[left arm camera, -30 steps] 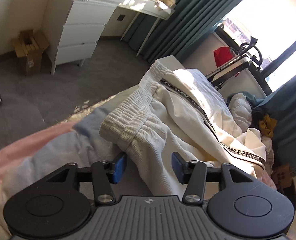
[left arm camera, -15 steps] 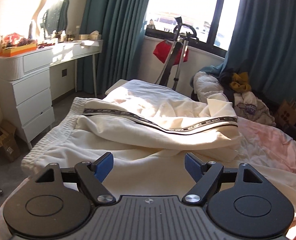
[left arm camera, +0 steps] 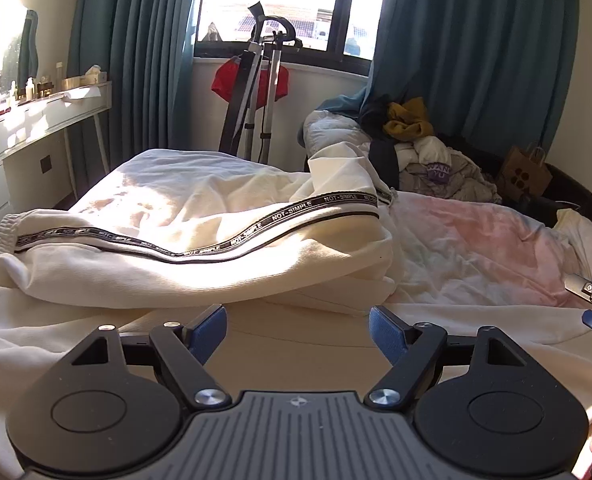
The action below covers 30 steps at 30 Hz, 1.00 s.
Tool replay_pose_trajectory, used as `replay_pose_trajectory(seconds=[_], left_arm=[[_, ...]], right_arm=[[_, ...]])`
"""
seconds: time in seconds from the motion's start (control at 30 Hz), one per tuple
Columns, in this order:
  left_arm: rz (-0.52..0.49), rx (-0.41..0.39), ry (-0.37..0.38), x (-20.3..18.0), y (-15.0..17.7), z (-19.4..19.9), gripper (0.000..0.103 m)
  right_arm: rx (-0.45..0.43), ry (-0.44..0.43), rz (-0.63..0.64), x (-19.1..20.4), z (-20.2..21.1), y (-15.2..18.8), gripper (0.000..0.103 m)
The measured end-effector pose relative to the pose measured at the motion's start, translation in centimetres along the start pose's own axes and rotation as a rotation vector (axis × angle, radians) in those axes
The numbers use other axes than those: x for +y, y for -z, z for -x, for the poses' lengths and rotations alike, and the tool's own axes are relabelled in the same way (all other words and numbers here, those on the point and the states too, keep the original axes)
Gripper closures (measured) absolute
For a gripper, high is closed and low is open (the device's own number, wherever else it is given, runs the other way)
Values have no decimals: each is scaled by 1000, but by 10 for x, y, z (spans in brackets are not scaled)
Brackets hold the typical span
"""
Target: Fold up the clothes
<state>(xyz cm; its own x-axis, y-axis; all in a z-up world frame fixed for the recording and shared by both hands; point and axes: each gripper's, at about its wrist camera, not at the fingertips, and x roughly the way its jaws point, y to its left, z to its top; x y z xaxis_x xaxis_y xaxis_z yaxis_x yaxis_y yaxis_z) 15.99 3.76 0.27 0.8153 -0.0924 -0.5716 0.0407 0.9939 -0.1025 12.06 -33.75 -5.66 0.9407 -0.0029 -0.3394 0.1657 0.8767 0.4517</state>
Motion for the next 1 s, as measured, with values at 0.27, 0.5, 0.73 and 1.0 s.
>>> replay_pose_trajectory(seconds=[0.27,0.5,0.73,1.0], left_arm=[[-16,48,18,3,12,-45,23],[21,44,33,17,22,-63,23],[86,38,54,33,33,-89,23],[183,11,149,60,38,-116,23]], right_arm=[[59,-138,71,27,-21,20,19],[127,-257,136,57,-71,14,20],[258,-280,12,64,-200,1,20],[307,-330,-9,98,-294,6,32]])
